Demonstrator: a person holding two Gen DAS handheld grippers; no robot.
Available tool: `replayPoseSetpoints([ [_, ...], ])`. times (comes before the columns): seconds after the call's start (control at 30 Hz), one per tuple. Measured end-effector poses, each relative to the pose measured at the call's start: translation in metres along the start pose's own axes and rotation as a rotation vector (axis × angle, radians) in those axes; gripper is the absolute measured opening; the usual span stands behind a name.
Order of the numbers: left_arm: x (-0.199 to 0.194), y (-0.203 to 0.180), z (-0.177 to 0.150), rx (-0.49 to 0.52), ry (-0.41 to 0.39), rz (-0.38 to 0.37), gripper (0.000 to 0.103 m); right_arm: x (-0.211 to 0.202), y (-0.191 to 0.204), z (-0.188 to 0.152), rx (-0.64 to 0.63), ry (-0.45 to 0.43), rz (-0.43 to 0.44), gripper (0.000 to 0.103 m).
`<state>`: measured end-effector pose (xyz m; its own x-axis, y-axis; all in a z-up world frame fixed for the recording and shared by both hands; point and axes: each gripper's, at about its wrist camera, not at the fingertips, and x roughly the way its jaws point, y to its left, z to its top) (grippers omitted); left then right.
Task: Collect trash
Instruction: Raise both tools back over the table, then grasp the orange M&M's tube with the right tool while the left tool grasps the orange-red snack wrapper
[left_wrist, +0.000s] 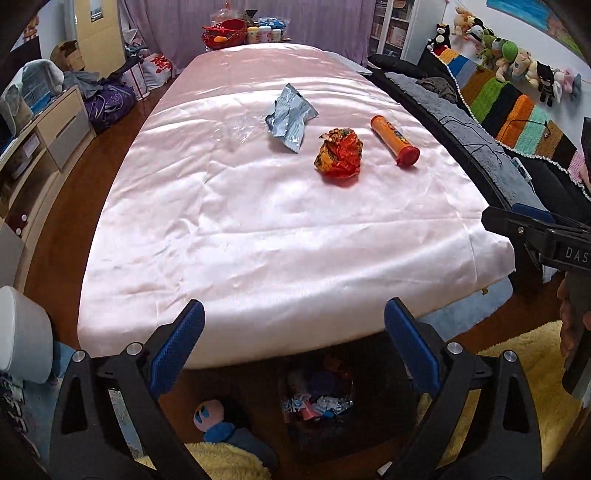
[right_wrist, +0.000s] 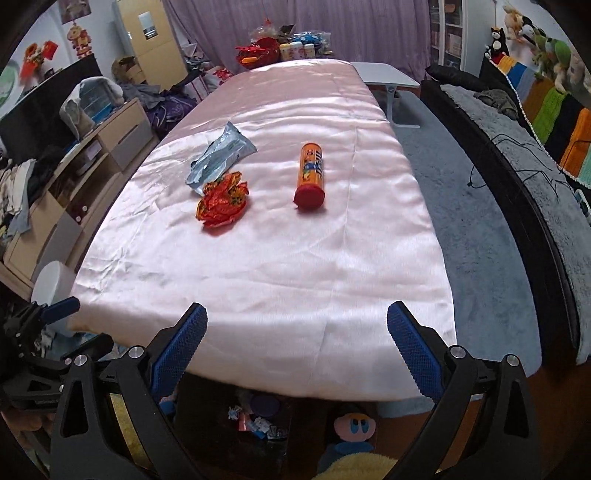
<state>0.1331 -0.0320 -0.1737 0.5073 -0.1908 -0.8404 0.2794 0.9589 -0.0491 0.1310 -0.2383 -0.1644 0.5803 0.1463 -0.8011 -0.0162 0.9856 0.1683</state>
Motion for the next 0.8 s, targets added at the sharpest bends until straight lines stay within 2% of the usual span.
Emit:
replayPoseSetpoints([
  [0.17, 0.018, -0.002, 0.031, -0.013, 0.003, -0.018, 0.093, 0.014, -0.006, 0.030, 0.021, -0.033, -0.018, 0.098],
  [0.3, 0.035, -0.004, 0.052, -0.024, 0.010, -0.033, 0.093, 0.032, -0.011, 0.052, 0.015, -0.031, -0.034, 0.093],
  [0.47, 0.057, -0.010, 0.077, -0.008, 0.026, -0.049, 0.092, 0.058, -0.014, 0.079, 0.025, -0.002, -0.014, 0.070],
  [0.67, 0.083, -0.022, 0.104, 0.012, 0.031, -0.070, 0.090, 0.090, -0.018, 0.101, 0.043, 0.031, 0.000, 0.067],
  [0.8, 0.103, -0.028, 0.118, 0.014, 0.042, -0.081, 0.082, 0.105, -0.020, 0.108, 0.044, 0.048, 0.007, 0.065],
])
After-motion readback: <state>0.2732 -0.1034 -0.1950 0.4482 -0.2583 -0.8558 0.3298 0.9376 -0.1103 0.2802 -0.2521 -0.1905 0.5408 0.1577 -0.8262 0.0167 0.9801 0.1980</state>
